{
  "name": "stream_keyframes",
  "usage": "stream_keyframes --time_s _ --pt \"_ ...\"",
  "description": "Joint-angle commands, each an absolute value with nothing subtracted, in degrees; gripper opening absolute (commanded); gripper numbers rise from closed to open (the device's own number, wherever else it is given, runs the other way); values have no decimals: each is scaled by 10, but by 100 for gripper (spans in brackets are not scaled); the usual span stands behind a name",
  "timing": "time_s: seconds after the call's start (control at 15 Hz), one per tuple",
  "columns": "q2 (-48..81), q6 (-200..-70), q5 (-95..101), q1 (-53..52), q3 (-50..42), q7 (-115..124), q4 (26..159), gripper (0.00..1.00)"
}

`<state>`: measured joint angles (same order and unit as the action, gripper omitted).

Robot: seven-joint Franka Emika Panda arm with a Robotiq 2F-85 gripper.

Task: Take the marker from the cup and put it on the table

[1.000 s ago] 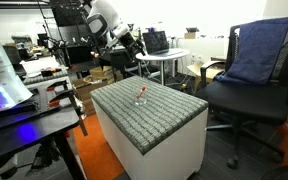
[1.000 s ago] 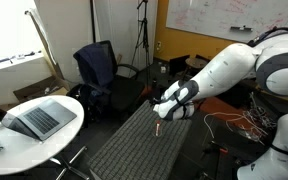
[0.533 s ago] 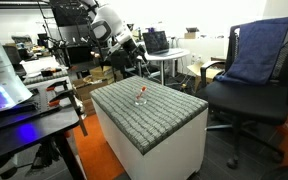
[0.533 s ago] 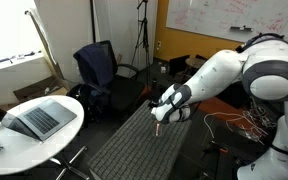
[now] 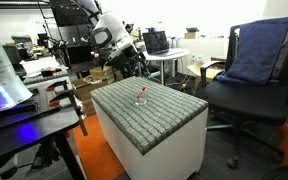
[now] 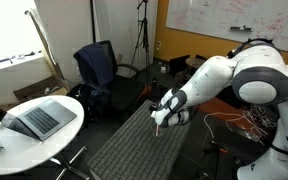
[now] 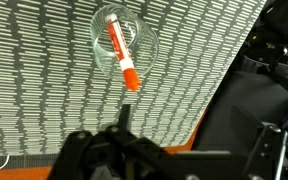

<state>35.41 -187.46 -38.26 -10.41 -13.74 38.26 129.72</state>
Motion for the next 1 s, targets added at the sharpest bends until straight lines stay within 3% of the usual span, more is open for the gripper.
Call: stream_keyframes --time_s 0.0,0.67,0.93 --pt "367 -1853 -391 -97 -133 399 1285 100" --pt "406 -1836 -383 -78 -130 408 1259 99" --pt "416 -1830 -374 -63 -117 396 1240 93"
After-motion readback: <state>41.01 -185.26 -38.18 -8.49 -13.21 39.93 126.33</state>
